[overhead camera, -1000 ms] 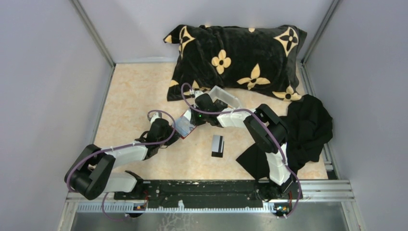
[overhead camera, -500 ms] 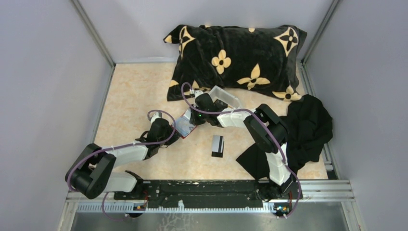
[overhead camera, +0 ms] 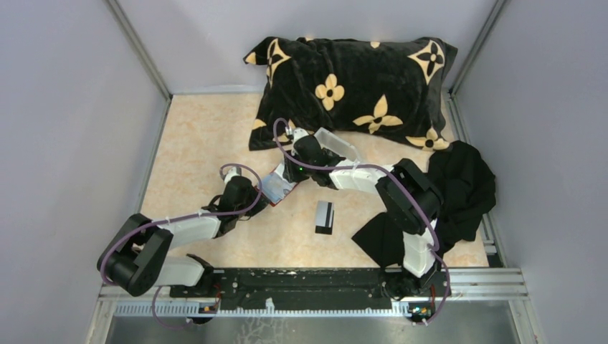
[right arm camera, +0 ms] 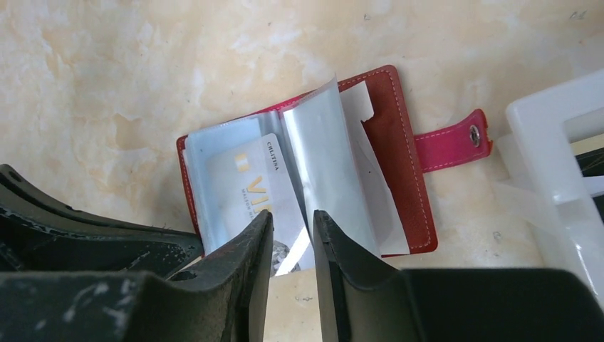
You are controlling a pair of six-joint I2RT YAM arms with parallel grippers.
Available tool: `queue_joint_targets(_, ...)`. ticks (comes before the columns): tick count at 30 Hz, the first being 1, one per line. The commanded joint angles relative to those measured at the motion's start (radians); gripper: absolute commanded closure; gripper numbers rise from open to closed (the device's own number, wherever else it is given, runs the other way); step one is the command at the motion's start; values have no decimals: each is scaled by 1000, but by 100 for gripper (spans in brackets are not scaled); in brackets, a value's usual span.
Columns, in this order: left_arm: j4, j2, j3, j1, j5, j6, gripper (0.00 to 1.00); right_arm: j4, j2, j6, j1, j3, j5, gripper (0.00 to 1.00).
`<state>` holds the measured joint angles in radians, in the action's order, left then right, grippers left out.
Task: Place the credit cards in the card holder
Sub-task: Insert the credit card into the card holder.
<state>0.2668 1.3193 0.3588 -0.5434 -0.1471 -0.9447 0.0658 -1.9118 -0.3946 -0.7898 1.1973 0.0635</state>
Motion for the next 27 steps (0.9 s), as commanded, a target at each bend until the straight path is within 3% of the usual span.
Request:
queue_joint_targets(1, -46, 9, -12, -3, -9, 27, 94, -4, 78, 28, -9, -15, -35, 71)
queue_joint_targets(12, -41, 13, -12, -3, -4, 30, 94, -93, 119, 68, -62, -73, -86, 97)
queue_joint_targets(27, -41, 13, -12, -4, -2, 34, 94, -129, 52, 66, -80, -46, -66, 100)
